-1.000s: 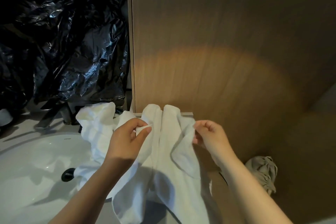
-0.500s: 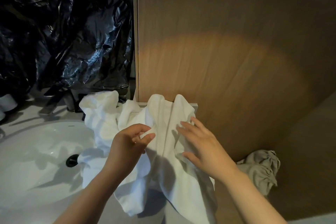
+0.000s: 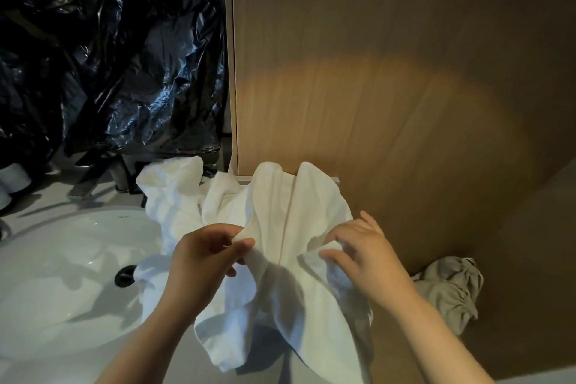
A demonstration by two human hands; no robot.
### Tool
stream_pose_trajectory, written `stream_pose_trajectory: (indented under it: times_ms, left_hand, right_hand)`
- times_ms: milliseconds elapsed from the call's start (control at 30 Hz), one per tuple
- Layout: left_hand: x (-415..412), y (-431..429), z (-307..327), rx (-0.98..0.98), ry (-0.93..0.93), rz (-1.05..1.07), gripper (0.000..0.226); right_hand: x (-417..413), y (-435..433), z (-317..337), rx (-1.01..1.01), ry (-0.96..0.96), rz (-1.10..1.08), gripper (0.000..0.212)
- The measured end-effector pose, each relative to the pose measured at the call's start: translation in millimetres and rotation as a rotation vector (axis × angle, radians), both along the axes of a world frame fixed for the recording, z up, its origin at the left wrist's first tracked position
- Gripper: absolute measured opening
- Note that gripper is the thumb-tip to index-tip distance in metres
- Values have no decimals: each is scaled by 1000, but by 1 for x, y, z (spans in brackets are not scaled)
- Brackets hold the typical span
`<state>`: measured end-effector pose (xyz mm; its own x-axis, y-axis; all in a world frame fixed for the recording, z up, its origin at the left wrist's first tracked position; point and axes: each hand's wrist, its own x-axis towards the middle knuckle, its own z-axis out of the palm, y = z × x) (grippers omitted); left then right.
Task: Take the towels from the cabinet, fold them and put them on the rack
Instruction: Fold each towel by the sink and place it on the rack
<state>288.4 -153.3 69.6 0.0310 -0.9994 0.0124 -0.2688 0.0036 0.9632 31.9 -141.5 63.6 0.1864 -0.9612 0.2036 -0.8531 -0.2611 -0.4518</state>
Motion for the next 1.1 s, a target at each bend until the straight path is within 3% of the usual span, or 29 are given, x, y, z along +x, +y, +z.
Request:
stream_pose_trajectory:
  times_ms: [167,267,333,467,600,800,900,1000,1100]
  left_hand:
    - [-2,0,4,-13,166,-30,27]
    - [-4,0,10,-42,160,-96,20]
    - [-5,1,12,-29,198,-95,19]
    - [-7,3,9,20,260,-66,20]
    - [-1,2,4,15,263,-58,20]
    - [1,-8,8,21,272,-55,20]
    - [-1,-16,14,45,362,-39,16]
    - [-3,-17,15,56,380,-58,14]
    - [-5,-14,12,71,372,-62,14]
  right_hand:
    - [20,20,40,-73,-523,-39,6]
    - [34,18,53,-22,-652,39,4]
    - [40,11,50,32,-634,47,5]
    - [48,-1,33,237,-402,9,8]
    - [46,-3,29,291,-245,-22,14]
    - [48,-10,54,109,-225,111,13]
    - [51,-14,57,201,-314,92,10]
    - [48,-13,55,336,-260,24,6]
    - [46,-9,59,273,-264,68,15]
